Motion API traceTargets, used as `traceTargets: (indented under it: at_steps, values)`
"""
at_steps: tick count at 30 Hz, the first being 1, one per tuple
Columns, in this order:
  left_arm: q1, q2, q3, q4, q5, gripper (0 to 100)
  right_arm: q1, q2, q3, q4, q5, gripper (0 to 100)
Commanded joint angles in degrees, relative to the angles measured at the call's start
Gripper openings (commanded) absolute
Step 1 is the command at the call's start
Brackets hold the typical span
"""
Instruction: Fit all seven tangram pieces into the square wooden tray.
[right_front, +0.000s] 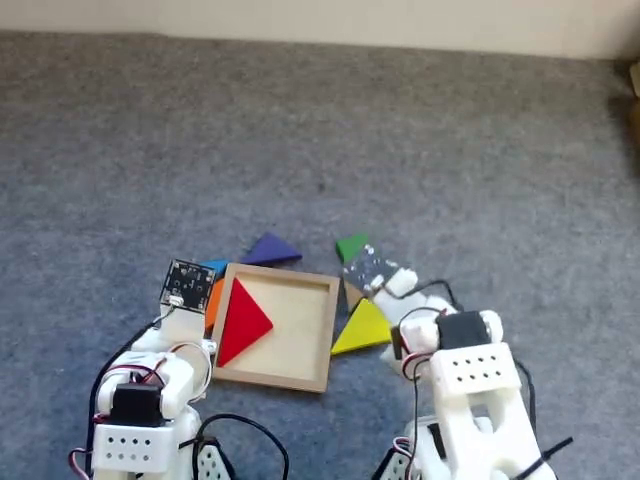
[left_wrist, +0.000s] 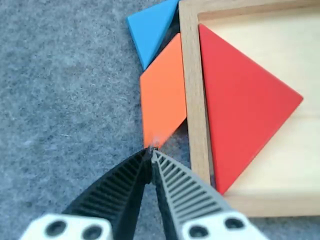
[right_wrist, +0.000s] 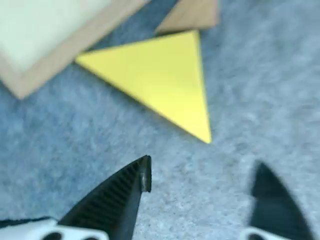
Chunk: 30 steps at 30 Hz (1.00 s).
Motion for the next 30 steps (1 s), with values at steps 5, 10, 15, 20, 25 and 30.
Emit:
traceTargets:
  at_steps: [5,10,15,20,25,30]
  values:
    - [-0.6,-2.8,1.2,0.3,-0.4,1,-7.8,11.2,-10.2,0.4,1.0,44.0]
    - [-0.6,-2.8,1.2,0.3,-0.4,1,-12.9,20.4,-13.8,0.4,7.4,44.3]
    - [-0.6,-2.8,1.2,0.3,-0.4,1,-13.9,27.2,-16.0,0.3,15.1,44.3]
    - [-0.6,-2.8,1.2,0.3,-0.4,1,-13.9,32.0,-18.0,-0.1,19.1,44.3]
    - [-0.6,-2.8,1.2,0.3,-0.4,1,-13.9,37.9,-21.7,-0.1,19.9,44.3]
    - [-0.6,-2.8,1.2,0.3,-0.4,1,-13.9,44.7,-26.5,-0.1,19.9,44.3]
